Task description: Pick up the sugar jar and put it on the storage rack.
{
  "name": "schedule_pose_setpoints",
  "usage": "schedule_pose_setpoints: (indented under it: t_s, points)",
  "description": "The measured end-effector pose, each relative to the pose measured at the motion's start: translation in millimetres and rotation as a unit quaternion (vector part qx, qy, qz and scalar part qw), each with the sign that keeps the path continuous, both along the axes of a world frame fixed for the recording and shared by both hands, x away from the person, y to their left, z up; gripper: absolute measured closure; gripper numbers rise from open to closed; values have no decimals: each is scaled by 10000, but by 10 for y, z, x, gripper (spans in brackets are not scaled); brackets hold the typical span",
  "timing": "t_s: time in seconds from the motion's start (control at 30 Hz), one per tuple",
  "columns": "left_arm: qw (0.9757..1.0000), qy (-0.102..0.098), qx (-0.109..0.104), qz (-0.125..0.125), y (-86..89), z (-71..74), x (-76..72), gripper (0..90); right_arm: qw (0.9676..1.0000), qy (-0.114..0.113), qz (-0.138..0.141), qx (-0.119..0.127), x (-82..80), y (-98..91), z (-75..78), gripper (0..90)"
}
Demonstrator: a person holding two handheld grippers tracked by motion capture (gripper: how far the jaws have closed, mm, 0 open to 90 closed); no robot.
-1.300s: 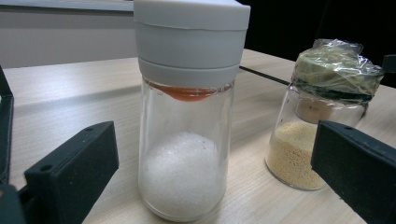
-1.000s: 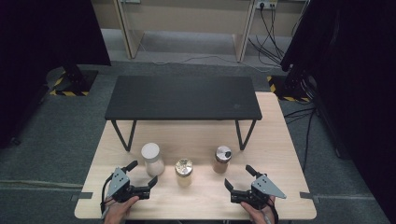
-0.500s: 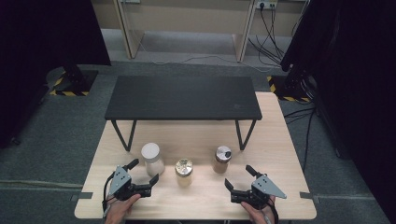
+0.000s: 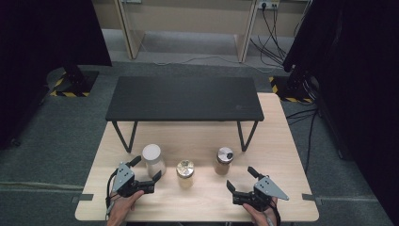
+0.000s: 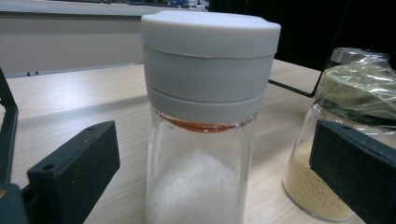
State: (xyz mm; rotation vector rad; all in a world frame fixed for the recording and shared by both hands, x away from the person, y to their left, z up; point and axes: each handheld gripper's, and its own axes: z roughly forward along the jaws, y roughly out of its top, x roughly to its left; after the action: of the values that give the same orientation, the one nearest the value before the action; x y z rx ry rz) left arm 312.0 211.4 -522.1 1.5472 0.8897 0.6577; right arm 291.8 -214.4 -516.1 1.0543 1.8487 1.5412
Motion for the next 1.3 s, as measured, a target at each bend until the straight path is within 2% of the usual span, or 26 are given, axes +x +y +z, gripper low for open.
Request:
schedule_pose_setpoints:
  t_s: [0.5, 1.03, 1.3]
  points:
    - [10000, 25, 6, -29, -45, 30, 157, 81, 10000, 13, 3, 4, -2, 2, -2, 6]
    - [9997, -114, 184, -82, -56, 38, 222, 336, 10000, 28, 7, 18, 0, 6, -7, 6]
    - [9997, -133, 190, -66, -49, 51, 211, 348, 10000, 29, 11, 26, 0, 6, -7, 6]
